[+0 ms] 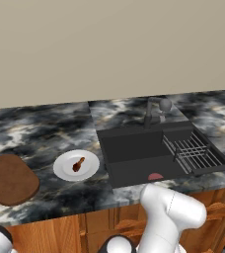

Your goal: Pick up the knife from the drawer and place it on the cutting board. Then place the meat from the plate to the cutting board.

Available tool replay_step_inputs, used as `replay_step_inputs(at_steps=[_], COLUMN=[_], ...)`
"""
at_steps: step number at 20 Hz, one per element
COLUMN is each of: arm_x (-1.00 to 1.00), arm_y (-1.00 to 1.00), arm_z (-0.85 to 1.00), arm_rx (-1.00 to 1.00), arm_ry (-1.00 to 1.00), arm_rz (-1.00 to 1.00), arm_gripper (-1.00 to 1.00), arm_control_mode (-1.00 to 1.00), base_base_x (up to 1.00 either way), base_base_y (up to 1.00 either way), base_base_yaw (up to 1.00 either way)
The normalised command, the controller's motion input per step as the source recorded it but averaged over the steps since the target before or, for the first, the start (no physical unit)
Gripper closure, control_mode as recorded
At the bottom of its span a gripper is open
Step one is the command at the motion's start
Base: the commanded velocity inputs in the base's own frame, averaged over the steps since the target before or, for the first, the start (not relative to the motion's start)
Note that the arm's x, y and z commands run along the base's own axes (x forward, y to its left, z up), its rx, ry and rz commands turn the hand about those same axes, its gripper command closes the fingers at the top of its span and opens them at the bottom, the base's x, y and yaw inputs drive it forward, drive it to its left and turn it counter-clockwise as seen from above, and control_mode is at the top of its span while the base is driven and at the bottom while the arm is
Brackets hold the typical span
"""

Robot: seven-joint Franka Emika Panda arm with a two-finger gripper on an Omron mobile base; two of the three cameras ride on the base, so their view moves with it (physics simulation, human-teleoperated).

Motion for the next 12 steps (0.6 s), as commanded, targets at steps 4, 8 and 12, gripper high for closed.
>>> replay_step_inputs(at_steps=[4,8,12], arm_x=[0.06,0.01,0.01], arm_y=[0.0,0.0,0.0], arm_z=[-0.12,-0.08,-0.03], arm_rx=[0.06,0.09,0.1], arm_ry=[0.0,0.0,0.0], arm_rz=[0.08,0.09,0.09], arm_gripper=[-1.0,-1.0,-1.0], arm_control_mode=[-1.0,-1.0,-1.0], base_base_x=[0.0,0.0,0.0], base_base_y=[0.0,0.0,0.0], base_base_yaw=[0.0,0.0,0.0])
